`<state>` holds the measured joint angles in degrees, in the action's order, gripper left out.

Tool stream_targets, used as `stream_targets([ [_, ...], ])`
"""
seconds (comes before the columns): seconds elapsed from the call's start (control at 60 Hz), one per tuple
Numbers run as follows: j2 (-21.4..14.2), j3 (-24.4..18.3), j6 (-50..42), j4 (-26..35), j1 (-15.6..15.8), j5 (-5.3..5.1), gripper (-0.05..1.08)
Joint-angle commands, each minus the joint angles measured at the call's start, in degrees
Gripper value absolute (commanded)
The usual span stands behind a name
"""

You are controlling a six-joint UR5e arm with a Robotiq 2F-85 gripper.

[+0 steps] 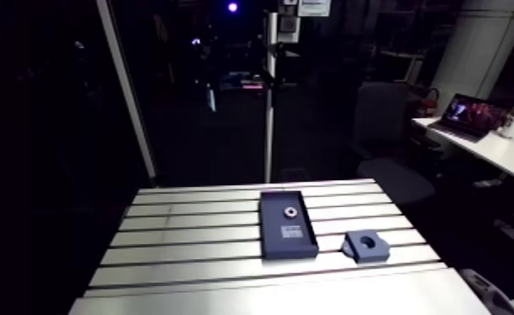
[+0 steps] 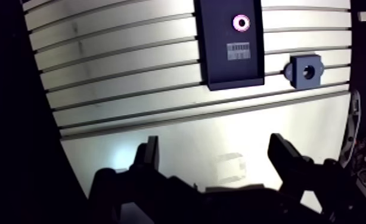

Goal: Pick up the bearing and press it into the housing until flush.

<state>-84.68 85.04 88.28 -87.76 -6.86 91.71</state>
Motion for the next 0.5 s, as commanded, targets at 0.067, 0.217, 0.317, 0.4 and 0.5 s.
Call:
stream_targets([
  [0.067, -1.84, -0.44, 2.29, 0.79, 1.49, -0.72, 0.0],
  [0.217, -1.84, -0.53, 2.29, 0.79, 1.42, -0.7, 0.0],
  [0.317, -1.92, -0.45, 2.29, 0.79, 1.5, -0.7, 0.0],
  [0.4, -1.93, -0.44, 2.29, 0.79, 1.5, -0.7, 0.0],
  [0.5, -1.84, -0.44, 2.29, 0.79, 1.5, -0.7, 0.0],
])
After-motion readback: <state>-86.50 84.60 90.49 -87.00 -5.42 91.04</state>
